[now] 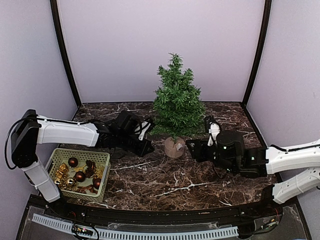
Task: Decorate the small christmas tree
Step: Wrap the side of the string light in the gap of the branches.
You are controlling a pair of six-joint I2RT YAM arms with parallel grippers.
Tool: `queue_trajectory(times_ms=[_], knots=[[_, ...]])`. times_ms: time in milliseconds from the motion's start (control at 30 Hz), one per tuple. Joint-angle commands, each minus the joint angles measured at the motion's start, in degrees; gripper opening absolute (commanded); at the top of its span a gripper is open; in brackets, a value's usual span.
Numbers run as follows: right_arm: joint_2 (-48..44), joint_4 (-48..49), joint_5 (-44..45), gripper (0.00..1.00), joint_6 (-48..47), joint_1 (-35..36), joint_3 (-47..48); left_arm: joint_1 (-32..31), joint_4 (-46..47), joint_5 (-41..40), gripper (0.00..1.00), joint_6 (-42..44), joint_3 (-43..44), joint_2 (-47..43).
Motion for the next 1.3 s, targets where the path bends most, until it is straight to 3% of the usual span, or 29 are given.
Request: queue_trajectory(times_ms=[0,167,400,667,900,1267], knots=[[-4.78,3.9,0.77,0.51,0.29,-0.2,-3.14,1.04,2.17,-0.62,0.0,-1.17,-1.61,-2.92],[-9.02,5.81,0.18,0.68,-0.25,-0.16,-5.64,1.53,6.54,0.38,0.0,-2.57,-3.78,-4.76],[-8.75,10.18,-2.3,0.73,-1.14,-0.19,-6.82,2.9,11.35,3.5,0.0,-3.59,-3.57,-6.87],[-6.08,15.95,-3.11,0.85,1.28,-0.19,-9.5,5.76,13.73,6.02,0.0,-5.41,-3.81,-7.17],[-1.4,17.71,-0.87,0.89,4.07,-0.34,-9.61,7.41,15.23,7.35,0.0,-6.54,-5.6,-7.58],[2.46,24.59,-4.39,0.9,4.02,-0.2,-10.14,9.42,18.14,9.35,0.0,-5.73,-8.67,-9.53]])
